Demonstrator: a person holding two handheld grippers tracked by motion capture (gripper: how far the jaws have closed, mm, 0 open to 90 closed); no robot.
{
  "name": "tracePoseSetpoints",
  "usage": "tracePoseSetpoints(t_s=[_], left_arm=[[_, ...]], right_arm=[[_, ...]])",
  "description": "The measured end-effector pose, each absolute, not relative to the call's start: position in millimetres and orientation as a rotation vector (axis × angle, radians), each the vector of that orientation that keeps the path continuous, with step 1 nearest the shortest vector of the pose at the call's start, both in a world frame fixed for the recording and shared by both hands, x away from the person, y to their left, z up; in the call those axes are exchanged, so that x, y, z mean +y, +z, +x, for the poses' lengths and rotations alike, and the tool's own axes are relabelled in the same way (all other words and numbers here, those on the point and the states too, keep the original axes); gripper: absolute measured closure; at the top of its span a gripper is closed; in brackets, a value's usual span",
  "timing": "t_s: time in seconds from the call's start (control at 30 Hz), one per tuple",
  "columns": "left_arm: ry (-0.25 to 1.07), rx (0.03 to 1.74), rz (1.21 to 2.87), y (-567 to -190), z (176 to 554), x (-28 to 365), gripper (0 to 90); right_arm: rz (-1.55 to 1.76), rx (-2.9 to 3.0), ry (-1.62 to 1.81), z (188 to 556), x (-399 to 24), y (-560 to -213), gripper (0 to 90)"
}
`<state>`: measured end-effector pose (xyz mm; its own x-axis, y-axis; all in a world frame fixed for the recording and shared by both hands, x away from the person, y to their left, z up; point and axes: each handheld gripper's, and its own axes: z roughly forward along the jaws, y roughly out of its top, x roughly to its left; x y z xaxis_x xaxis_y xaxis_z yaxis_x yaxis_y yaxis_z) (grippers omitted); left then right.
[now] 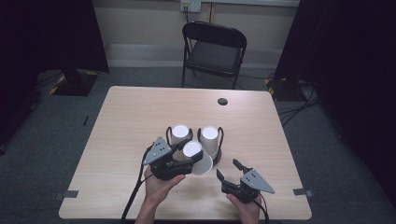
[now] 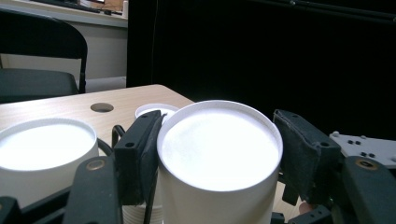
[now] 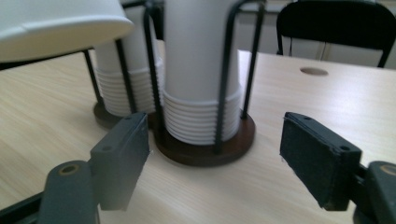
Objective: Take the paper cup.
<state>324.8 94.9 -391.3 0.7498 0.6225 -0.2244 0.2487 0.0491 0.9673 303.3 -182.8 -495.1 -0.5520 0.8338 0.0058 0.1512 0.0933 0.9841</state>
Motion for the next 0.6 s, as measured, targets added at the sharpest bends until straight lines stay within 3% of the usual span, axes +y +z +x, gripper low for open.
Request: tracePoseSetpoints(t_s=[0.27, 0.6], left_arm=[[0.242, 0.774, 1.504, -407.7, 326.0, 102.7, 34.9], [0.135, 0.791, 1.475, -418.8, 324.4, 102.5, 34.9]], right_arm=[[0.889, 1.812, 1.606, 299.7, -168.6, -494.8, 32.3], [0.758, 1.847, 1.642, 295.6, -154.0, -496.2, 45.3]])
